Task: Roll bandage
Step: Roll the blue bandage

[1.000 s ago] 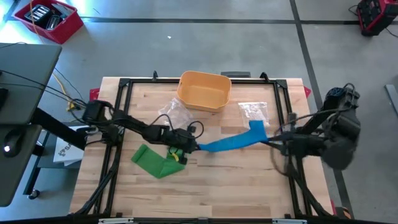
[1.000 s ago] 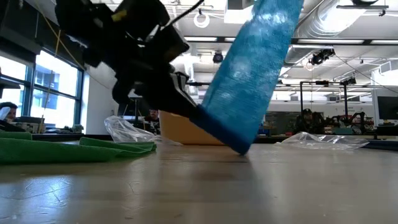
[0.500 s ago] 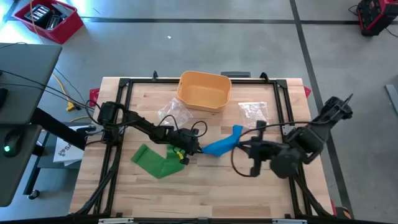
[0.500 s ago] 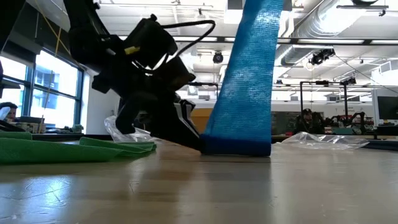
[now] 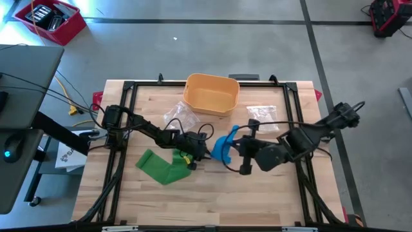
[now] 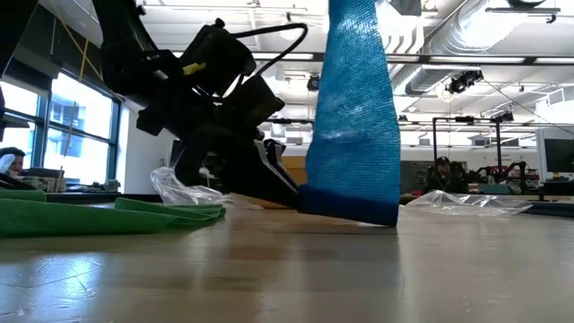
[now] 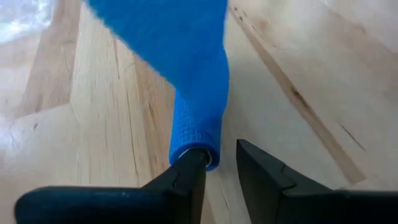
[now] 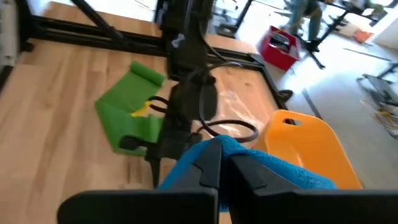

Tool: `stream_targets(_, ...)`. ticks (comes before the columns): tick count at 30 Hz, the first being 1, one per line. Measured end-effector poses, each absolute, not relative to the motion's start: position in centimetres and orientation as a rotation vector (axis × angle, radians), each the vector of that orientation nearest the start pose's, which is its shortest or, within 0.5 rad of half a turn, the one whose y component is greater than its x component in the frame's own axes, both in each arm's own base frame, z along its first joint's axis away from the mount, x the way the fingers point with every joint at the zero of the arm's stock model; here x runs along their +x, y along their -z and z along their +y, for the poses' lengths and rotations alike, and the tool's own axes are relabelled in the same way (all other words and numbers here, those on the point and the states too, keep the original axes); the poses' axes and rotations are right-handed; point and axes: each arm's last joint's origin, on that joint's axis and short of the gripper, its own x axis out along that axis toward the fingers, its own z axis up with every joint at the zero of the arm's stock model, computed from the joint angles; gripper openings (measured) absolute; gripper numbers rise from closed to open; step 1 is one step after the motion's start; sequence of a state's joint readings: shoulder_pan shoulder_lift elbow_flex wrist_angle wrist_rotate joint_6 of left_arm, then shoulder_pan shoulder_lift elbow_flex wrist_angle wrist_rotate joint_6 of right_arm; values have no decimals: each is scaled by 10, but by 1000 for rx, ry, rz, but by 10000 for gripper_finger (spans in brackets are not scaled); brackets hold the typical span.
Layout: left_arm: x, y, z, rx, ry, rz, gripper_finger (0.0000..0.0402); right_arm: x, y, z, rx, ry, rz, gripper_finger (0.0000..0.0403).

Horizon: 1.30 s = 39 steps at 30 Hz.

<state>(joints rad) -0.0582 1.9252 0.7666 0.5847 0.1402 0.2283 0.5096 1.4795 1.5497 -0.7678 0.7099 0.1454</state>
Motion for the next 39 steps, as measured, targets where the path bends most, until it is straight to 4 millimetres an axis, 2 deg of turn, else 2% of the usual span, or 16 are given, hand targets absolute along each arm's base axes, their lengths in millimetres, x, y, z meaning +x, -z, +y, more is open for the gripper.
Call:
stream_targets(6, 345, -98, -21, 198, 236, 551, 96, 279, -391, 141, -300, 63, 517, 0)
stream_targets(15, 345, -93, -17, 218, 190, 579, 98, 269, -396, 171, -271, -242, 461, 0)
stream_targets(19, 346, -88, -16, 214, 198, 586, 98, 264, -397, 180, -288, -269, 443, 0)
stream_targets(25, 346, -84, -19, 208, 204, 587, 98, 266, -398, 177, -326, -227, 426, 0)
stream_targets(30, 346, -84, -18, 183, 179, 591, 95, 268, -403, 180, -367, -293, 360, 0)
stream_targets(34, 347, -85, -17, 172, 165, 589, 75, 268, -405, 182, -383, -344, 334, 0)
stream_targets(39, 347, -85, -17, 175, 165, 588, 12, 267, -410, 186, -386, -465, 282, 0)
